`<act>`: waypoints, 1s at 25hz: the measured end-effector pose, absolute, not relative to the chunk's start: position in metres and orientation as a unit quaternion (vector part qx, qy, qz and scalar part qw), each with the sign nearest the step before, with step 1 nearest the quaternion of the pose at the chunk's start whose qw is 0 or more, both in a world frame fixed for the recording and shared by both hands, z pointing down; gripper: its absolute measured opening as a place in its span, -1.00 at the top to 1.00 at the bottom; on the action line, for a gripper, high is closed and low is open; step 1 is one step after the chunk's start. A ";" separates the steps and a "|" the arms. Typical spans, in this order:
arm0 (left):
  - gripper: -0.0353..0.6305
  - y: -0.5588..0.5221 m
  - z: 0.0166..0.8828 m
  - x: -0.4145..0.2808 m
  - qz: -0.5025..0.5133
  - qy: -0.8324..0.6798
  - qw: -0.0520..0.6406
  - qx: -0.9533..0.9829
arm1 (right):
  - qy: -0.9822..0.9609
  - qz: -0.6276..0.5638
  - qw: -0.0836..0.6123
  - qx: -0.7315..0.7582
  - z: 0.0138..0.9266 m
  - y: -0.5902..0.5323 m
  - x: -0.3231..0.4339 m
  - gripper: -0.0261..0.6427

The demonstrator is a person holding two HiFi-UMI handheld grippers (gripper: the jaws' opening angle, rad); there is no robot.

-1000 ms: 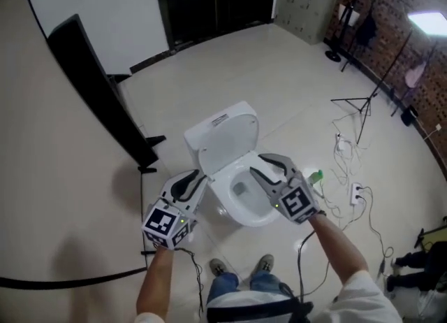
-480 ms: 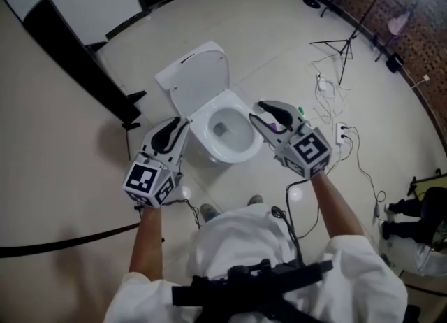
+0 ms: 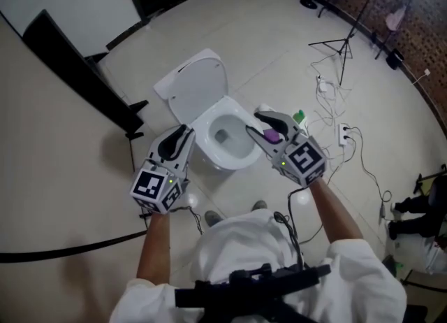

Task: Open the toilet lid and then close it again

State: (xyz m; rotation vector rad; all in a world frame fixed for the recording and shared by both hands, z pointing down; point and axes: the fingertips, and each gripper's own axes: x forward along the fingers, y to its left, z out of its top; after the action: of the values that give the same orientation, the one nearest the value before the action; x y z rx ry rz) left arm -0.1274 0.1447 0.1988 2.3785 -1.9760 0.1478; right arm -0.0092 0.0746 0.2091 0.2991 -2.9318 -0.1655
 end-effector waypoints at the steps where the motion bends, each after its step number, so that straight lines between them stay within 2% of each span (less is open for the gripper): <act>1: 0.65 0.143 0.198 -0.126 0.045 -0.639 0.019 0.768 | -0.989 -0.056 0.095 0.100 0.210 0.074 -0.007 0.50; 11: 0.65 0.120 0.207 -0.124 0.043 -0.662 0.017 0.748 | -0.991 -0.053 0.085 0.094 0.222 0.053 0.003 0.50; 15: 0.64 0.106 0.218 -0.143 0.056 -0.654 0.028 0.754 | -0.987 -0.065 0.111 0.098 0.237 0.049 -0.010 0.50; 21: 0.62 0.072 0.251 -0.232 0.093 -0.621 0.050 0.777 | -0.975 -0.052 0.154 0.150 0.260 0.032 -0.080 0.50; 25: 0.62 0.053 0.256 -0.311 0.099 -0.601 0.045 0.792 | -0.956 -0.100 0.212 0.177 0.277 -0.006 -0.146 0.49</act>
State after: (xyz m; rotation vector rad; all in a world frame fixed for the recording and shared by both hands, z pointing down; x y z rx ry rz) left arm -0.3109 0.0528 0.2561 2.4174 -1.8364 0.3037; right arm -0.1461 -0.0061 0.2767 0.4917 -2.6549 -0.2787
